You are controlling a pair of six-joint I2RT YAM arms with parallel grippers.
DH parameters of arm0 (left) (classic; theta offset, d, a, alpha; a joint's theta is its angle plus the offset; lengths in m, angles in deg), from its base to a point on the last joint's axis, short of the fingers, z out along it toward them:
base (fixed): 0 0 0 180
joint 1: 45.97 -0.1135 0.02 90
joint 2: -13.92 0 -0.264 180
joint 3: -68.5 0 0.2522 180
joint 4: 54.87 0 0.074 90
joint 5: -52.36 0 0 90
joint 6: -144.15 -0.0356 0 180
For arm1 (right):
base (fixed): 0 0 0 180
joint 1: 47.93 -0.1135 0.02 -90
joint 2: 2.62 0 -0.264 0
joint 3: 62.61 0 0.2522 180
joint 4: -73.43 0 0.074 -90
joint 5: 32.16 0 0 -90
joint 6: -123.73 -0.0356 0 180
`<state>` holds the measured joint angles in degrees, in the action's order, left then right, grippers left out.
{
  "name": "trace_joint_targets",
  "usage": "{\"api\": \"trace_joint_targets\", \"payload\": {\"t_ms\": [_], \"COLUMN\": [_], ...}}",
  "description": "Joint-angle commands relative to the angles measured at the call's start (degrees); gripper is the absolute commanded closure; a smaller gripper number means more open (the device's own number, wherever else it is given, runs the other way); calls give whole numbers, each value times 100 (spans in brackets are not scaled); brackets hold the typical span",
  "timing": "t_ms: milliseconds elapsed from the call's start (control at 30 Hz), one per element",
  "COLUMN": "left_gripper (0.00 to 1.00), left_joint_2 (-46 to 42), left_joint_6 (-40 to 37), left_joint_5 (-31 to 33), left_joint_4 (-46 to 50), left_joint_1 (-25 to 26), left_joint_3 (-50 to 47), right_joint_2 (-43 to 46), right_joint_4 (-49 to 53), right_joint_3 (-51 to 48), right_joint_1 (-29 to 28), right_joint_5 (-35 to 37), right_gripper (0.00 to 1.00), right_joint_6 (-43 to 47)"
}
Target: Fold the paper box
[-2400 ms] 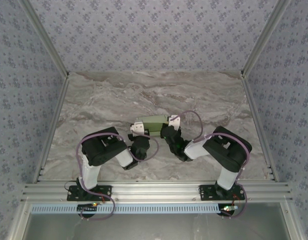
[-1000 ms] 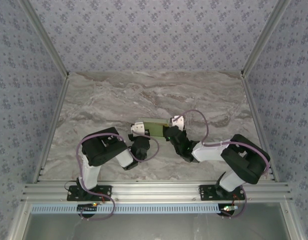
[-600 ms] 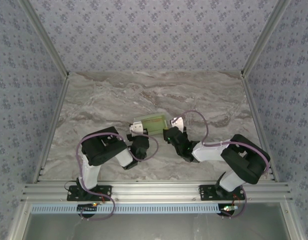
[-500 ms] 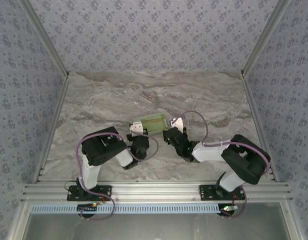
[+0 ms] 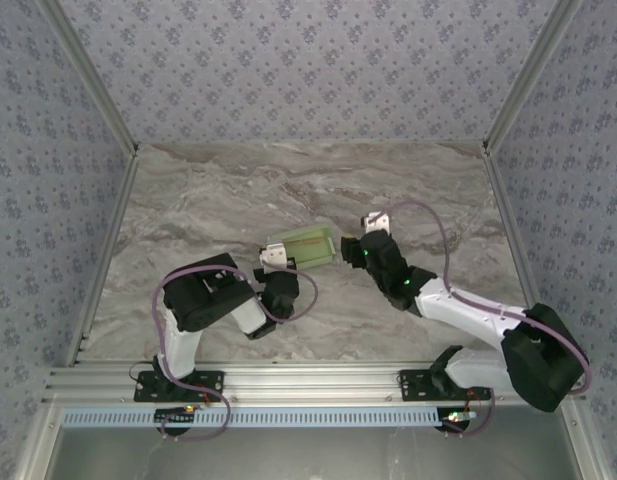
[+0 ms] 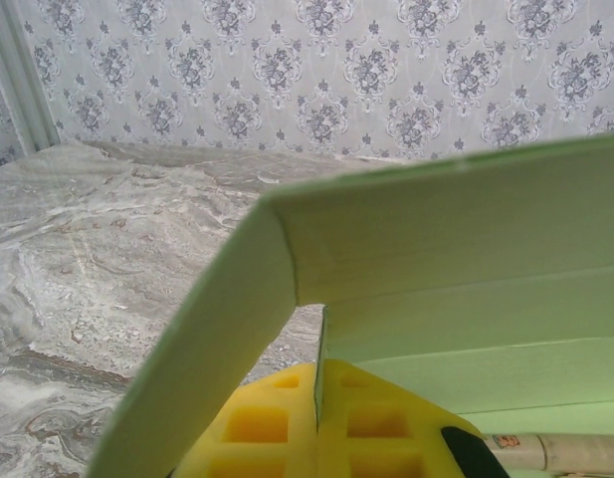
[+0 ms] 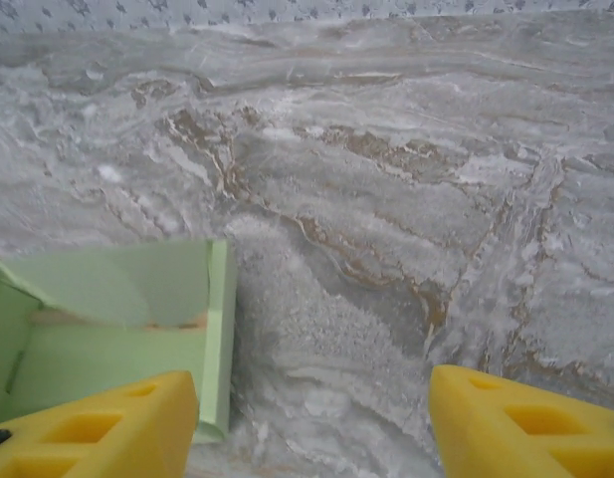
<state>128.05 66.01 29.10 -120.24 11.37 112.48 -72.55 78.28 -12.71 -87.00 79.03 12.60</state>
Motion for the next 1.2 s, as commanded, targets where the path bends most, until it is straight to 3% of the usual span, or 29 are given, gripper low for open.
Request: {"api": "trace_joint_targets", "payload": {"t_ms": [0,200,600,1167], "left_gripper": [100,100,100,100], "left_joint_2": [118,119,121,96], "left_joint_6": [-122,-161,-219,-227], "left_joint_5": [63,65,50,61], "left_joint_4": [466,468,466,460], "left_joint_1": [-39,-31,-24,-13], "left_joint_3": [-88,-69,-44,-77], "right_joint_2": [57,-736,-2585,-2908], "right_joint_4": [731,1606,2670,2619], "right_joint_3": [618,1861,3854,3330], "right_joint_1": [409,733,521,363], "right_joint_5": [-887,-1434,-2078,-2042], "right_gripper": [35,34,35,38], "right_joint_6": [56,31,-6,-225]}}
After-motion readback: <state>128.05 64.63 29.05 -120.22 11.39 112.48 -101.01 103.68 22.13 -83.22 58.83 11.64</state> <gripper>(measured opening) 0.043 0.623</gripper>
